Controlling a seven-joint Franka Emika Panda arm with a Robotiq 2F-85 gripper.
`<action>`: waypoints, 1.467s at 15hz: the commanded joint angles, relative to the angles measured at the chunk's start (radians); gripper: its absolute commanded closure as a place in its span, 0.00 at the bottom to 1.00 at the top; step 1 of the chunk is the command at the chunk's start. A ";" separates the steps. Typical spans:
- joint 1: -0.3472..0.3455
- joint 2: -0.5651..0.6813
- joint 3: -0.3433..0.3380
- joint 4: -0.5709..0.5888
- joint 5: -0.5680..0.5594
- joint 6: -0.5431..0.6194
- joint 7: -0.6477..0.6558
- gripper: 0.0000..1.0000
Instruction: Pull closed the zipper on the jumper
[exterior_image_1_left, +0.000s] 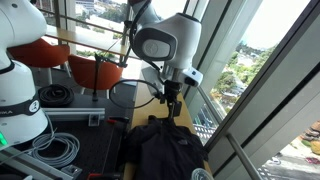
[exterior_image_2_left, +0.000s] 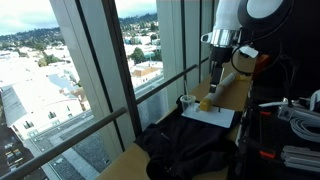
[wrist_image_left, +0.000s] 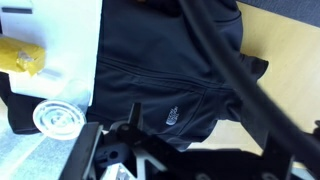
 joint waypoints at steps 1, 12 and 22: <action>0.070 -0.030 -0.083 0.032 -0.038 -0.056 0.002 0.00; 0.111 -0.018 -0.147 0.016 -0.061 -0.034 0.001 0.00; 0.111 -0.018 -0.147 0.014 -0.061 -0.034 0.001 0.00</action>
